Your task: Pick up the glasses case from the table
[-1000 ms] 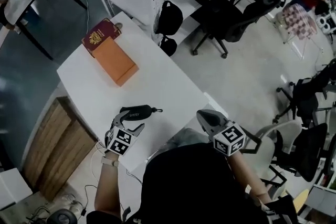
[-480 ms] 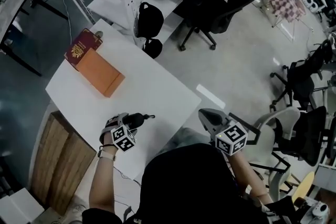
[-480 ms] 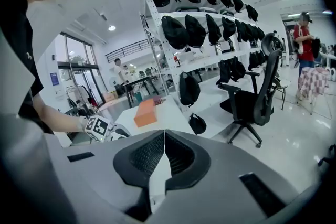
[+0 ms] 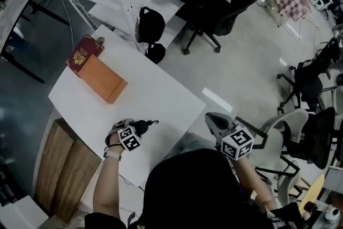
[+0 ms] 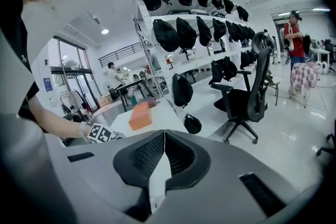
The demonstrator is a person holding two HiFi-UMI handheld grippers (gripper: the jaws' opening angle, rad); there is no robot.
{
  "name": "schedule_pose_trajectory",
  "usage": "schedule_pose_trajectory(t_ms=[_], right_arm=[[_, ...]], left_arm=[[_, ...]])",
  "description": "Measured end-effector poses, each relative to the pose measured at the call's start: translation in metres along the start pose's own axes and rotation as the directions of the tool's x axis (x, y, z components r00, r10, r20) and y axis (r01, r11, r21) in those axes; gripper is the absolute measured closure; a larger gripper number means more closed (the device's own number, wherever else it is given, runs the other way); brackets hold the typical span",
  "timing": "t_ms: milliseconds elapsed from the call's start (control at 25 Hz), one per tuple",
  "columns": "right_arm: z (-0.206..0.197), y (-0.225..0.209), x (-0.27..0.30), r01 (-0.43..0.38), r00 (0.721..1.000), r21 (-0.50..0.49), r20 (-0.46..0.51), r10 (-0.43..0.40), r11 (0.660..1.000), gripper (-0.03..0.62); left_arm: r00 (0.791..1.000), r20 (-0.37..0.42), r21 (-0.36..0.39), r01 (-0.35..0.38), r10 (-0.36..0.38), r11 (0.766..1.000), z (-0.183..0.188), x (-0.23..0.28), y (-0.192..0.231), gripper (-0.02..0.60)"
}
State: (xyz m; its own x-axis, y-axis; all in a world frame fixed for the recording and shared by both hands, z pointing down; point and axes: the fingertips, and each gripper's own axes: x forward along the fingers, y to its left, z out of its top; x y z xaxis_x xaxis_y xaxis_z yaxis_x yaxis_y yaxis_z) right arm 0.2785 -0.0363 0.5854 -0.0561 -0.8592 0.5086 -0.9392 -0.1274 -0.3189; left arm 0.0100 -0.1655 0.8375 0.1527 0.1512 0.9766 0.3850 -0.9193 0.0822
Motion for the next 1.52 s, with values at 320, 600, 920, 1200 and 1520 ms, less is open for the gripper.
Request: schedule_pose_trajectory(t_ms=[320,600,920,1200,1520], right_arm=[[0.003,0.003,0.001,-0.027,1.0,-0.012,0.011,0.028,1.0,0.565],[0.01,0.017,0.013,-0.098,0.995,-0.049,-0.004,0.098,0.994,0.565],[0.024,0.058,0.041,-0.249,0.969,-0.13,-0.043,0.245,0.96,0.565],[0.04,0.105,0.067,-0.395,0.919,-0.221,-0.086,0.386,0.892,0.565],[0.049,0.172,0.089,-0.536,0.843,-0.31,-0.148,0.517,0.785,0.565]], left_arm=[[0.998,-0.017,-0.061,-0.054,0.054,0.997,-0.003,-0.003,0.003,0.219],[0.987,0.015,-0.167,-0.154,0.159,0.974,-0.009,-0.035,0.008,0.219],[0.935,0.113,-0.451,-0.255,0.337,0.855,-0.016,-0.105,0.01,0.219],[0.847,0.192,-0.711,-0.229,0.496,0.665,-0.037,-0.163,-0.008,0.219],[0.728,0.165,-0.86,-0.224,0.666,0.458,-0.071,-0.223,-0.041,0.221]])
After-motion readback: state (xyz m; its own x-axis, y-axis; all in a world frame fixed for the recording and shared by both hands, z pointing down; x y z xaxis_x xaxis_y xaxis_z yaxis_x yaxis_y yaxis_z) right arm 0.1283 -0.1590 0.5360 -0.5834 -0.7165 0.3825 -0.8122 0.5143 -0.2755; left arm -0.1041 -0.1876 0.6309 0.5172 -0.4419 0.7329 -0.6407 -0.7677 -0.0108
